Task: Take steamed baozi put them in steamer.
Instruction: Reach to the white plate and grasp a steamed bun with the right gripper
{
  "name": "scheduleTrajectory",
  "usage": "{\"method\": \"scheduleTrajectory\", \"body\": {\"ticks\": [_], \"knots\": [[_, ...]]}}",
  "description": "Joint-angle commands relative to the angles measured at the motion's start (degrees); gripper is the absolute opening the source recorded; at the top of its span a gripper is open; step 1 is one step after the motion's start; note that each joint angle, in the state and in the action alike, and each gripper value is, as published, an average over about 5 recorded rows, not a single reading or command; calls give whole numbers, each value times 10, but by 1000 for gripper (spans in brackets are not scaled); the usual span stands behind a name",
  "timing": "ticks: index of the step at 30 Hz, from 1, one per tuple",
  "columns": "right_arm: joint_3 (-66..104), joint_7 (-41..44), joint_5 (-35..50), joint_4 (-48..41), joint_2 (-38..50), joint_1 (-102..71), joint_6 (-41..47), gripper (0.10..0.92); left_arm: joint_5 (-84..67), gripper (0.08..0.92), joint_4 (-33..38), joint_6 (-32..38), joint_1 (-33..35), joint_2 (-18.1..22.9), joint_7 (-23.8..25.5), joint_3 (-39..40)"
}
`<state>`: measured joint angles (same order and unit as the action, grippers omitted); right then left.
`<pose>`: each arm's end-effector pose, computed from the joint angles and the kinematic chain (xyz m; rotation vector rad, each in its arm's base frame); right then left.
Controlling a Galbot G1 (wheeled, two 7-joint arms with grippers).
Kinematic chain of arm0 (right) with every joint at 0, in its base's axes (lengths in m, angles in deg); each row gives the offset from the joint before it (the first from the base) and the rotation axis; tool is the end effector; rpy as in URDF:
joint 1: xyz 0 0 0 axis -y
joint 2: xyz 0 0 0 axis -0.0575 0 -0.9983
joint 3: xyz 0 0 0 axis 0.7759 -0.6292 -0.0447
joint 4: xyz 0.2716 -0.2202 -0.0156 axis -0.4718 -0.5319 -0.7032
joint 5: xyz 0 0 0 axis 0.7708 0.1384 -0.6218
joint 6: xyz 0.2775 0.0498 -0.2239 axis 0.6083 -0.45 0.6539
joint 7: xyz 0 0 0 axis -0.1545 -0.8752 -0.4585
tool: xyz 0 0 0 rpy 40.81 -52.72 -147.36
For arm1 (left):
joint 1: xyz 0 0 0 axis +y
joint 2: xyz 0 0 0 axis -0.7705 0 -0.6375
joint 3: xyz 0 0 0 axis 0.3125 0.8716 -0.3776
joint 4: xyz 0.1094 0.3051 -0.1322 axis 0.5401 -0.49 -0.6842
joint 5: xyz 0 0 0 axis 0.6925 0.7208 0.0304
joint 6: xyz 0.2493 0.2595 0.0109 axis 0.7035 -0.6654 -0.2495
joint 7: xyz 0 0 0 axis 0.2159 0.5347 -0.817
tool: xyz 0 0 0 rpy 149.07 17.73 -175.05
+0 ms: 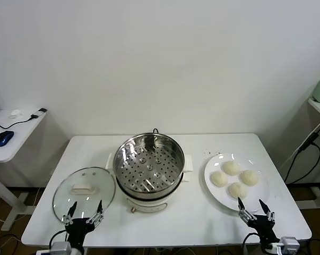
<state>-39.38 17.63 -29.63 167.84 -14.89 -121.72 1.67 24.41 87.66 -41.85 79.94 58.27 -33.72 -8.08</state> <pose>0.1667 -0.1314 -0.3450 -0.0451 -2.8280 -0.1102 0.1283 0.0439 -0.3211 0.1467 -2.7897 -0.0353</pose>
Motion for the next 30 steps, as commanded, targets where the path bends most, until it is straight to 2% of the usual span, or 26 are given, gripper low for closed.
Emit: {"method": "scheduleTrajectory", "body": {"ticks": [1, 6, 9, 12, 16, 19, 22, 26, 30], "knots": [[4, 10, -1, 1, 8, 30, 19, 823, 1, 823, 1, -3, -1, 0, 1, 1], [-7, -1, -26, -47, 79, 183, 93, 823, 3, 823, 0, -6, -5, 0, 1, 7], [-58, 28, -73, -104, 154, 296, 127, 823, 2, 823, 0, -6, -8, -1, 1, 11], [-163, 96, -127, -174, 246, 418, 142, 823, -1, 823, -2, -6, -12, -2, 1, 10], [-366, 233, -160, -251, 360, 584, 145, 823, -10, 823, -3, -5, -17, -2, 0, 5], [-523, 357, -198, -316, 403, 721, 90, 823, -14, 823, -3, -3, -17, -1, 0, 4], [-675, 488, -232, -389, 412, 865, -5, 823, -16, 823, -7, 1, -15, -2, 0, 4], [-854, 655, -241, -493, 380, 1041, -129, 823, -16, 823, -12, 5, -15, -2, -1, 3], [-1001, 771, -240, -588, 323, 1179, -174, 823, -16, 823, -16, 7, -16, -2, -1, 4]]}}
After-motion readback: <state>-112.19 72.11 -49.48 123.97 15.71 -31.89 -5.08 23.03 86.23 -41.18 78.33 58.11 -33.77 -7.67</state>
